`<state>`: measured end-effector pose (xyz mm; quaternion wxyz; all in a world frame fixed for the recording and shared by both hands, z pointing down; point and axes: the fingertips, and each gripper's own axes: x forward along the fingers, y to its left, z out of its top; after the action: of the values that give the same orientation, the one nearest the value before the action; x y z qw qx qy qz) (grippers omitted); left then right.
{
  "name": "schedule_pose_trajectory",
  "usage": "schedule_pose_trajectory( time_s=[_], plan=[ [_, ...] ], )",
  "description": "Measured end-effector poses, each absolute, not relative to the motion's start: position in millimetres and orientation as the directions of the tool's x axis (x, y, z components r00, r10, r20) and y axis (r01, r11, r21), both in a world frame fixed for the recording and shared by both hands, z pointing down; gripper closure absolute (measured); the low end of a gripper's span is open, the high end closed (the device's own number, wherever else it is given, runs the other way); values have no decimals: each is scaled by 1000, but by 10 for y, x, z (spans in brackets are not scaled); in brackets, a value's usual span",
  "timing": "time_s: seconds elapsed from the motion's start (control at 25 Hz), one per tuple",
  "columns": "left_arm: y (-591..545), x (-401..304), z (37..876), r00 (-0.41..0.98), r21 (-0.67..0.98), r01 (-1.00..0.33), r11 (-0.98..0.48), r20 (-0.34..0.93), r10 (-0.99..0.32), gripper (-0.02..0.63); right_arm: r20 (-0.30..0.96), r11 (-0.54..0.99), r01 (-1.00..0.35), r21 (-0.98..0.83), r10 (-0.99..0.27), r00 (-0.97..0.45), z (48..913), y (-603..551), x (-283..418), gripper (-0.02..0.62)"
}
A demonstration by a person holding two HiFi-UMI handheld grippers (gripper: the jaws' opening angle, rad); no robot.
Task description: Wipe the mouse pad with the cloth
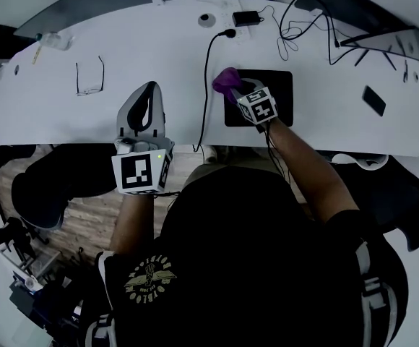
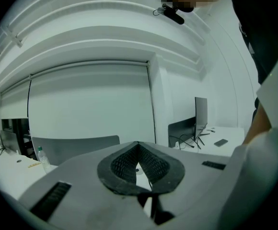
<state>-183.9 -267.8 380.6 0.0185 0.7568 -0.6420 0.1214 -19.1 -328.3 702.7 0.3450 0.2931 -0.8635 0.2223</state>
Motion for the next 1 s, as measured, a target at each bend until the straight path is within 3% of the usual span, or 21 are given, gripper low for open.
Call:
schedule_pose_trajectory(
  time_s=[0.44, 1.0],
  plan=[
    [-2684, -1719, 3826, 172, -113, -974, -196, 197, -965, 604, 802, 639, -763, -97, -403, -440, 7298, -3415, 320, 497],
    [-2748, -1592, 3761, 217, -123, -963, -241, 178, -960, 604, 810, 399, -914, -77, -510, -290, 7332, -3578, 1499, 495]
  ],
)
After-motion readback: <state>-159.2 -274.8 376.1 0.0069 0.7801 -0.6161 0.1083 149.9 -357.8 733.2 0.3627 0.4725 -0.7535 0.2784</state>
